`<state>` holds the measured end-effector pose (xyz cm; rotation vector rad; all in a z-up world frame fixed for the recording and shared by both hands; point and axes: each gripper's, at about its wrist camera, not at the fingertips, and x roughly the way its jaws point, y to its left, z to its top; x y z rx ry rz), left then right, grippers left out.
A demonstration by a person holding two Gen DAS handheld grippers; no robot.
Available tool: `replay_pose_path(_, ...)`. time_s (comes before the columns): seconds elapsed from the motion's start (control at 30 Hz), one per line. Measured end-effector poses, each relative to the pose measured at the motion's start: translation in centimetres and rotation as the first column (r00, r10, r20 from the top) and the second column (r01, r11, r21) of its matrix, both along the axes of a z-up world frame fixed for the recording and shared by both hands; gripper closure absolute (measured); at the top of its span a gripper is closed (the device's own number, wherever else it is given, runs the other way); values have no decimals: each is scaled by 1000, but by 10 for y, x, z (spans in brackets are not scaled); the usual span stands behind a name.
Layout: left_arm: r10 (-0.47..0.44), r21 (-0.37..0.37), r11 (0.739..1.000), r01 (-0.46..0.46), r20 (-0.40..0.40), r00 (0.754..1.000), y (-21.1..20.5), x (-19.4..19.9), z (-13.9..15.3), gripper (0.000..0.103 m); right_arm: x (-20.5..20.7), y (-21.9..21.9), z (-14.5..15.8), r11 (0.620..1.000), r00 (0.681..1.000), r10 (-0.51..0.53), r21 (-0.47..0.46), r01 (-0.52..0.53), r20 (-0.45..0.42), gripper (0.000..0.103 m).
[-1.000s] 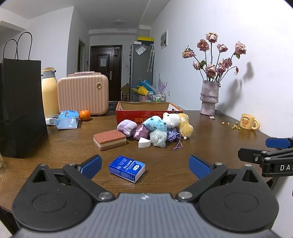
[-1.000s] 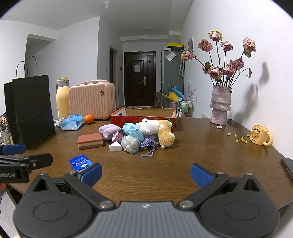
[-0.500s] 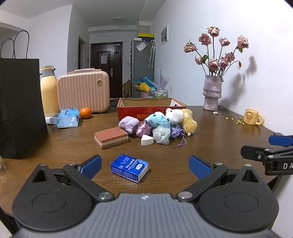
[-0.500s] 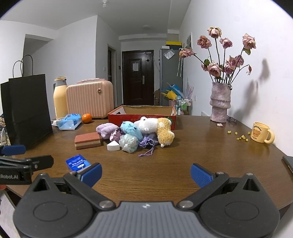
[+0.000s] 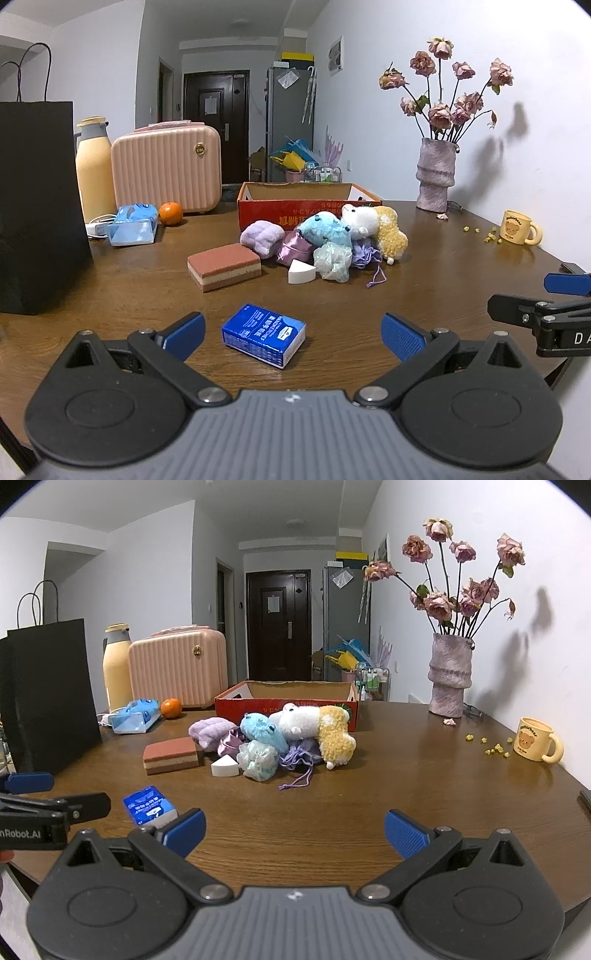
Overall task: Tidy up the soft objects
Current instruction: 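Close the left gripper on the blue tissue pack while the right approaches the wedge sponge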
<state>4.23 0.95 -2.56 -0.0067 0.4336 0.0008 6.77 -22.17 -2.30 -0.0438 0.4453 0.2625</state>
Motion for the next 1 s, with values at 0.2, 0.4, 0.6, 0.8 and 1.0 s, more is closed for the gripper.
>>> replay_pose_path(0.2, 2, -3, 1000, -2, -26, 1000, 3, 12, -4, 0, 12, 4, -5, 1000, 1000, 2, -3, -2, -21, 0)
replay_pose_path(0.4, 0, -3, 1000, 0, -54, 999, 4, 25, -9, 0, 25, 6, -10, 1000, 999, 4, -4, -4, -41, 0)
replay_pose_path(0.6, -2, -1, 1000, 2, -82, 997, 5, 39, -15, 0, 40, 9, -16, 1000, 998, 2, -8, -3, -69, 0)
replay_pose_path(0.8, 0, -1, 1000, 0, -117, 993, 6, 55, -22, 0, 55, 11, -22, 1000, 996, 1, -5, -2, -93, 0)
replay_pose_path(1.0, 0, 4, 1000, 1, -145, 989, 8, 70, -28, 0, 69, 10, -26, 1000, 995, -9, -3, 8, -104, 0)
